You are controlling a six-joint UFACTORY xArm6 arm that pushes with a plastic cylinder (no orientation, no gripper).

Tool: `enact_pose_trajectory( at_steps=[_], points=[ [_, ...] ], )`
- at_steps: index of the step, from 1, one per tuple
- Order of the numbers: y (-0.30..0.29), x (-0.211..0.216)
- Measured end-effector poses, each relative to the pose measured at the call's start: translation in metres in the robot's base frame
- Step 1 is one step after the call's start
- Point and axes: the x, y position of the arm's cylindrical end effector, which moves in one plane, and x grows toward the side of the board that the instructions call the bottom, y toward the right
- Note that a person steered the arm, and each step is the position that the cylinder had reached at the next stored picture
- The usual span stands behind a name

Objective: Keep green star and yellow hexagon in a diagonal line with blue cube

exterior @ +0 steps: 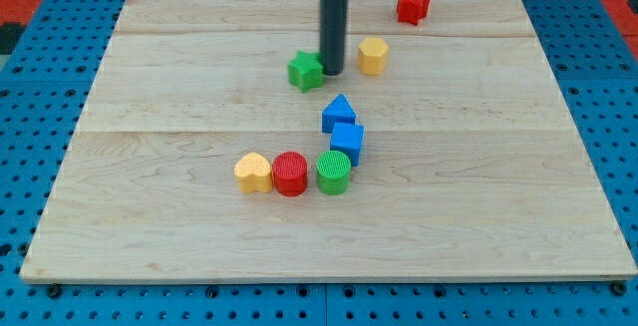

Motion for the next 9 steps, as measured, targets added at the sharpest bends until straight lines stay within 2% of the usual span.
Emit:
enact_pose_trajectory(
  at_steps=[1,2,3,4,5,6,7,8,9],
  points=[
    [0.005,-0.037],
    [-0.031,-0.043],
    [-0.045,-0.027],
    [-0.042,0.003],
    [-0.030,0.011],
    [-0.036,-0.011],
    [-0.009,-0.029],
    [0.006,0.002],
    [-0.014,0.030]
  ],
)
